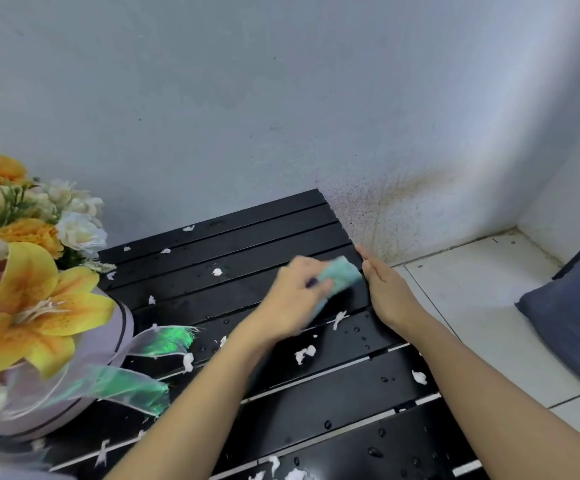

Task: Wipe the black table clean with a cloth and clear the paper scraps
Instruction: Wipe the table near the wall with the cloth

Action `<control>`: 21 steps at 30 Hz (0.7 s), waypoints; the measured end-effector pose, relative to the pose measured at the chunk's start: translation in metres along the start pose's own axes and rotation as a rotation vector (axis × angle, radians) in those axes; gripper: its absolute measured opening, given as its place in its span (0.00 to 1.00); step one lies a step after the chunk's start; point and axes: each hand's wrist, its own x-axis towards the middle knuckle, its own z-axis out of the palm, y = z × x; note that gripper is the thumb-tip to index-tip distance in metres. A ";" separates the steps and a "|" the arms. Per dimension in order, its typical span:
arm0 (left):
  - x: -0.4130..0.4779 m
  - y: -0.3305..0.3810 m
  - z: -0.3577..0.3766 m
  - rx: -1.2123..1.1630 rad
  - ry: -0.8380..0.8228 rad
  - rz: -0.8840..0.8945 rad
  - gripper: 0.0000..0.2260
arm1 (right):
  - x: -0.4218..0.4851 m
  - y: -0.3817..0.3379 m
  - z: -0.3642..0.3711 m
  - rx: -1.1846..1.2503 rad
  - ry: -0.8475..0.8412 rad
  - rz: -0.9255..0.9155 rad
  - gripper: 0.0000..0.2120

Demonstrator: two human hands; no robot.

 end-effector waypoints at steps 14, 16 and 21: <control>-0.047 0.012 0.045 0.519 0.171 -0.104 0.17 | -0.002 -0.005 -0.003 -0.131 -0.032 -0.012 0.21; -0.048 0.018 0.034 0.262 0.001 -0.093 0.12 | -0.008 -0.010 -0.008 -0.172 -0.054 -0.017 0.21; -0.007 -0.017 -0.030 0.100 0.372 -0.296 0.14 | -0.050 -0.014 -0.032 -0.069 -0.215 0.020 0.21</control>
